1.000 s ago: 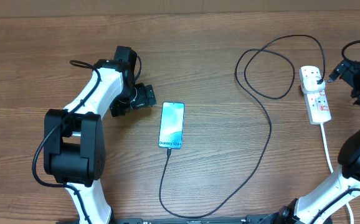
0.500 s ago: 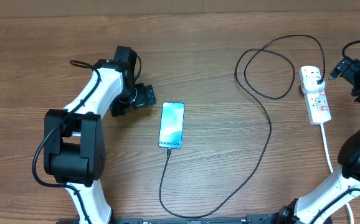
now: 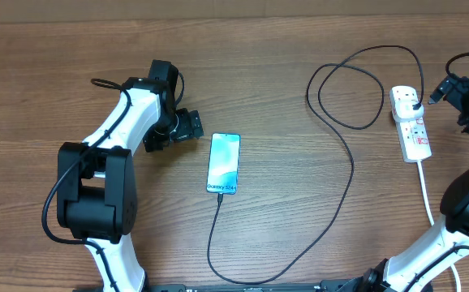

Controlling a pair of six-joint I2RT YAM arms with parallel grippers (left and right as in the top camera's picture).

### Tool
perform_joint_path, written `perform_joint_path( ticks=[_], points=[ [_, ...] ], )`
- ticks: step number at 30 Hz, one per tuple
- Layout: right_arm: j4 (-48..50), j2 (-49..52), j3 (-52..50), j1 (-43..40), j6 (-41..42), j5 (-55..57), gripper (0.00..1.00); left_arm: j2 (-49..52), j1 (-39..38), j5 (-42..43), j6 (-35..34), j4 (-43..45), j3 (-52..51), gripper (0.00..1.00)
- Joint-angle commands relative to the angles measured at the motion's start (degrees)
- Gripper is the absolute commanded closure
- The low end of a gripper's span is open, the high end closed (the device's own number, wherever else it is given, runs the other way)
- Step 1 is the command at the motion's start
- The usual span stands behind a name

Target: Plug charger to phone and switch on socket

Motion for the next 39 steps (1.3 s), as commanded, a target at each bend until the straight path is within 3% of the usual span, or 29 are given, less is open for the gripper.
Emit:
perform_joint_path(
  ticks=[1,13,22,39],
  points=[
    [0.2,-1.3,1.1,0.0,-0.1,-0.1,0.00,-1.0,-0.3,-0.5,-0.2,0.0,0.9,0.00],
    [0.2,-1.3,1.1,0.0,-0.1,-0.1,0.00,-17.0,-1.3,-0.5,-0.2,0.0,0.9,0.00],
    [0.2,-1.3,1.1,0.0,-0.1,-0.1,0.00,-23.4,-1.3,-0.5,-0.2,0.0,0.9,0.00],
    [0.2,-1.3,1.1,0.0,-0.1,-0.1,0.00,-25.4,-2.3,-1.8,0.2,0.1,-4.7,0.01]
  ],
)
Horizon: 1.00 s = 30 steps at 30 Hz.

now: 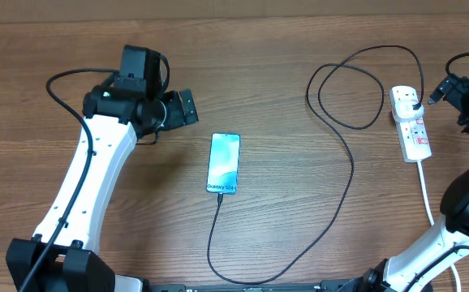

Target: Plug charger to phone and switch on socket

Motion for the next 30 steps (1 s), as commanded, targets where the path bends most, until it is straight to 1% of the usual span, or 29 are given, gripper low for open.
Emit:
perform_joint_path(
  ticks=[1,16,24,30],
  points=[
    [0.2,-1.3,1.1,0.0,-0.1,-0.1,0.00,-1.2,-1.2,-1.0,0.2,2.4,-3.4,0.01],
    [0.2,-1.3,1.1,0.0,-0.1,-0.1,0.00,-4.4,-7.1,-1.0,0.2,26.3,-23.9,0.00],
    [0.2,-1.3,1.1,0.0,-0.1,-0.1,0.00,-9.0,-8.7,-0.9,0.2,43.1,-39.4,0.00],
    [0.2,-1.3,1.1,0.0,-0.1,-0.1,0.00,-13.3,-8.7,-1.1,-0.2,52.7,-49.4,0.00]
  ],
)
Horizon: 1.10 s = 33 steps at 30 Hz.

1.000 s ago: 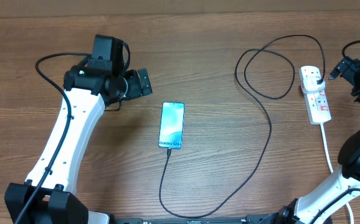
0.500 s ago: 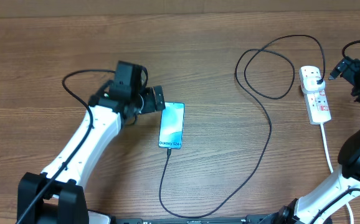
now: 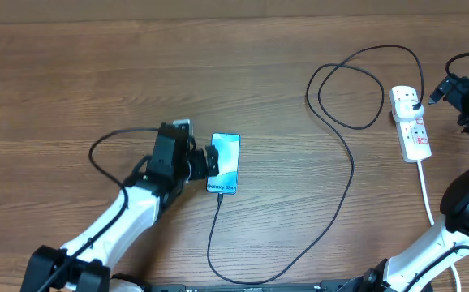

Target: Plug charger to phone and switch on socket

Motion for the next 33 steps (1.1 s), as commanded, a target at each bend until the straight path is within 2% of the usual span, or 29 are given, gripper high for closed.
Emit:
perform_joint_path(
  ticks=[1,7,23,29,33],
  points=[
    [0.2,-1.3,1.1,0.0,-0.1,-0.1,0.00,-3.4,-0.2,-0.6,-0.2,3.7,-4.5,0.00],
    [0.2,-1.3,1.1,0.0,-0.1,-0.1,0.00,-9.1,1.1,-0.6,-0.2,9.6,-10.2,0.00],
    [0.2,-1.3,1.1,0.0,-0.1,-0.1,0.00,-27.6,11.0,0.8,-0.2,11.4,-24.2,0.01],
    [0.2,-1.3,1.1,0.0,-0.1,-0.1,0.00,-35.8,11.6,2.0,-0.2,20.3,-32.9,0.00],
    [0.2,-1.3,1.1,0.0,-0.1,-0.1,0.00,-42.5,11.6,0.9,0.6,15.5,-33.5,0.00]
  ],
)
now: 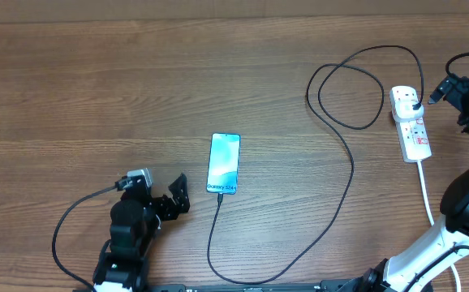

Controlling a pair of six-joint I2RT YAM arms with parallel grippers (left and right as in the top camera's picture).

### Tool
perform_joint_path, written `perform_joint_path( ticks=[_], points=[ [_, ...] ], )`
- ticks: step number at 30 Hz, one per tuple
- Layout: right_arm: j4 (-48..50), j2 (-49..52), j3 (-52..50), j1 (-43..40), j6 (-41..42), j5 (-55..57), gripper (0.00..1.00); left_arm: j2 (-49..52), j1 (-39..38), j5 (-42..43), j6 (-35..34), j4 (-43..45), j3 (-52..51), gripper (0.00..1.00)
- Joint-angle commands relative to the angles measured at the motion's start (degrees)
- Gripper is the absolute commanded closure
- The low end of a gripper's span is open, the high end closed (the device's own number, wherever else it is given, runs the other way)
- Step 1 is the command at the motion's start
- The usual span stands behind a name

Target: Plug charger to phone and switch on socket

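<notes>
The phone (224, 163) lies face up mid-table with its screen lit. A black charger cable (352, 174) enters its near edge, loops across the table and ends at a plug in the white power strip (410, 123) at the far right. My left gripper (178, 195) is low at the front left, short of the phone's near-left corner; it is open and holds nothing. My right gripper (455, 104) hovers just right of the strip, jaws apart and empty. The strip's switch is too small to read.
The cable forms a wide loop (348, 89) behind and right of the phone, and a long slack run sweeps toward the front edge (243, 276). The strip's white lead (425, 191) trails toward the front right. The wooden table (72, 89) surrounds everything.
My left arm has drawn back toward the front edge, from touching the phone's left side to a spot below and left of it. Phone, cable, strip and right gripper are unchanged.
My left gripper first sat left of the phone's far end, then was a little higher and farther back, then came against the phone's left edge, and now rests near the front. The phone stayed plugged in and lit throughout, and the right arm held still by the strip.
</notes>
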Motion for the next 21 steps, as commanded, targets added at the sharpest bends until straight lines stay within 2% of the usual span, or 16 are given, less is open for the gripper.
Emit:
perform_joint_path(
  ticks=[1,7,10,16,21],
  points=[
    [0.1,-1.3,1.1,0.0,-0.1,-0.1,0.00,-4.8,0.6,-0.3,1.1,-2.0,-0.6,0.00],
    [0.1,-1.3,1.1,0.0,-0.1,-0.1,0.00,-11.9,0.6,-3.1,1.4,-10.4,-0.6,0.00],
    [0.1,-1.3,1.1,0.0,-0.1,-0.1,0.00,-18.4,0.6,-6.1,1.4,-17.7,-0.6,0.00],
    [0.1,-1.3,1.1,0.0,-0.1,-0.1,0.00,-33.3,0.6,-5.7,10.2,-17.3,-0.6,0.00],
    [0.1,-1.3,1.1,0.0,-0.1,-0.1,0.00,-41.7,1.2,-5.7,14.1,-17.0,-0.6,0.00]
  ],
)
